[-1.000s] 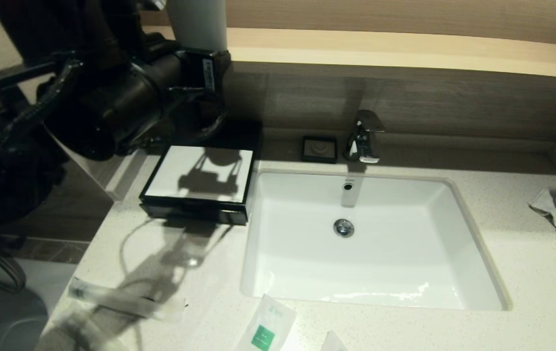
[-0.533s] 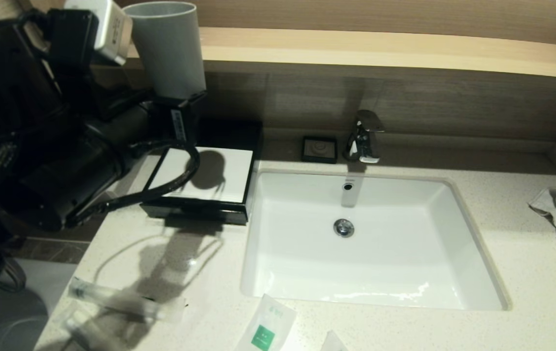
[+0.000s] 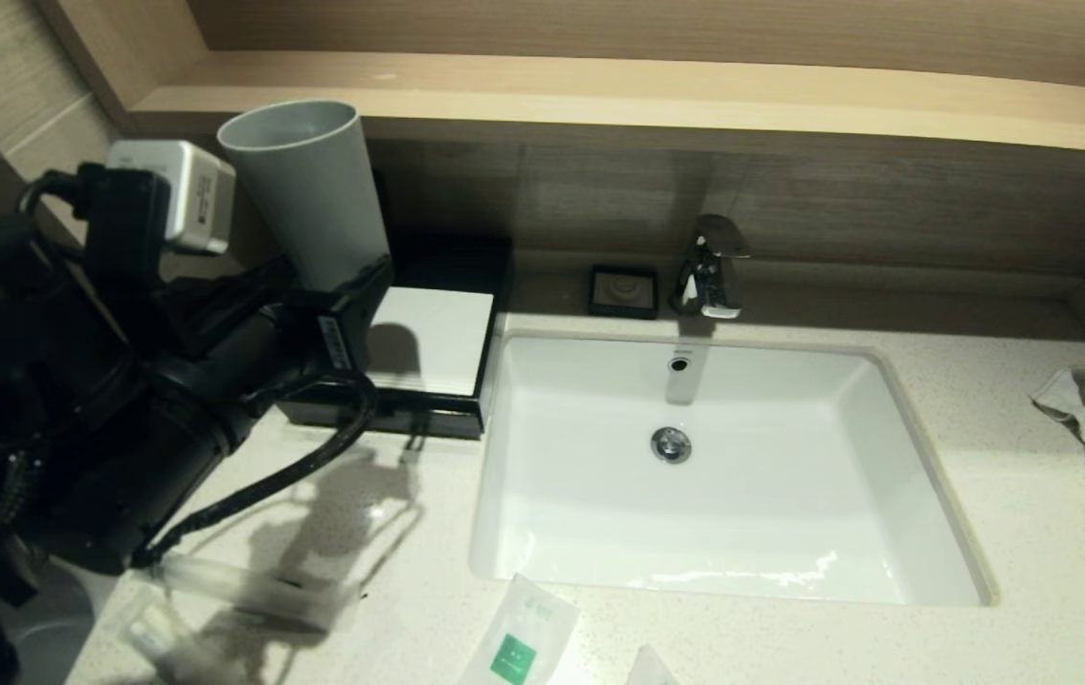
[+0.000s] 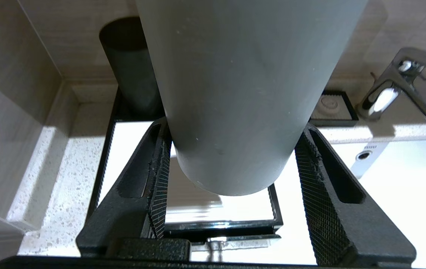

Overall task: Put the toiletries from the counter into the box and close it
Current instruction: Place the cup on the storage box

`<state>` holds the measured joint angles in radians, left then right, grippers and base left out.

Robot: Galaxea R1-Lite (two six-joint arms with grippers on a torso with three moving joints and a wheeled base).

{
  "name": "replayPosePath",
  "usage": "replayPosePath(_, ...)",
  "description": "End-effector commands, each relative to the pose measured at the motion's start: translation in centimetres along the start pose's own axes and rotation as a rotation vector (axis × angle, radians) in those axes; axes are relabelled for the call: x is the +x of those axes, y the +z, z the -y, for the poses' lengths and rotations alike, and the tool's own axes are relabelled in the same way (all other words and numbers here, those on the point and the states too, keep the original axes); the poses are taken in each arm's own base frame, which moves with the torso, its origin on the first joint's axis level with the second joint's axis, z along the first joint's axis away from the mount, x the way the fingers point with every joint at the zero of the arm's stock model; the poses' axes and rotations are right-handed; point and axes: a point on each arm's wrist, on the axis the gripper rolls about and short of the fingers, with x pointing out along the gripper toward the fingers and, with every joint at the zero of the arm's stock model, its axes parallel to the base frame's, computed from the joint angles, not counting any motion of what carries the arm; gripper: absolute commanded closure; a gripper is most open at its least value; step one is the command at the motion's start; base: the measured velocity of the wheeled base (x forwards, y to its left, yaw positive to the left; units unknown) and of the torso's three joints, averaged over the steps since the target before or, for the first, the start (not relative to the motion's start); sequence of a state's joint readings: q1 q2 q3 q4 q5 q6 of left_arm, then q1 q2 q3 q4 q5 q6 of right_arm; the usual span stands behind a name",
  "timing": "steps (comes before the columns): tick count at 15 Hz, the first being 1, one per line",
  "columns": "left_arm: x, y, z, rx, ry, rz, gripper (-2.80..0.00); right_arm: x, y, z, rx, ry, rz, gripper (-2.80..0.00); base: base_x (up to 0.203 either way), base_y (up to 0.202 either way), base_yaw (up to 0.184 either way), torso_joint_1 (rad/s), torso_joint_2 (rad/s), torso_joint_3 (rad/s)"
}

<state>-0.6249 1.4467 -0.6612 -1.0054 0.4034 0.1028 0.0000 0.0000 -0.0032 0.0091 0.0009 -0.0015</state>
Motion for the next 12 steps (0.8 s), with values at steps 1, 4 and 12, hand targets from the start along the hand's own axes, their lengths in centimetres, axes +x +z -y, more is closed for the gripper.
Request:
replayPosePath(1, 0.6, -1.6, 0.4, 0.015, -0.003, -0.037, 0.00, 0.0, 0.0, 0.0, 0.000, 0.001, 0.000, 0.00, 0.000, 0.000, 0.000, 0.000, 0.00, 0.000)
replayPosePath(4, 1.1, -3.1, 0.8, 0.024, -0.006, -0.057, 0.00, 0.0, 0.0, 0.0, -0.002, 0.001, 0.000, 0.00, 0.000, 0.000, 0.000, 0.000, 0.00, 0.000)
replayPosePath(12, 3.2, -6.2, 2.1, 0.034, -0.007, -0.077, 0.00, 0.0, 0.0, 0.0, 0.000, 0.001, 0.000, 0.00, 0.000, 0.000, 0.000, 0.000, 0.00, 0.000)
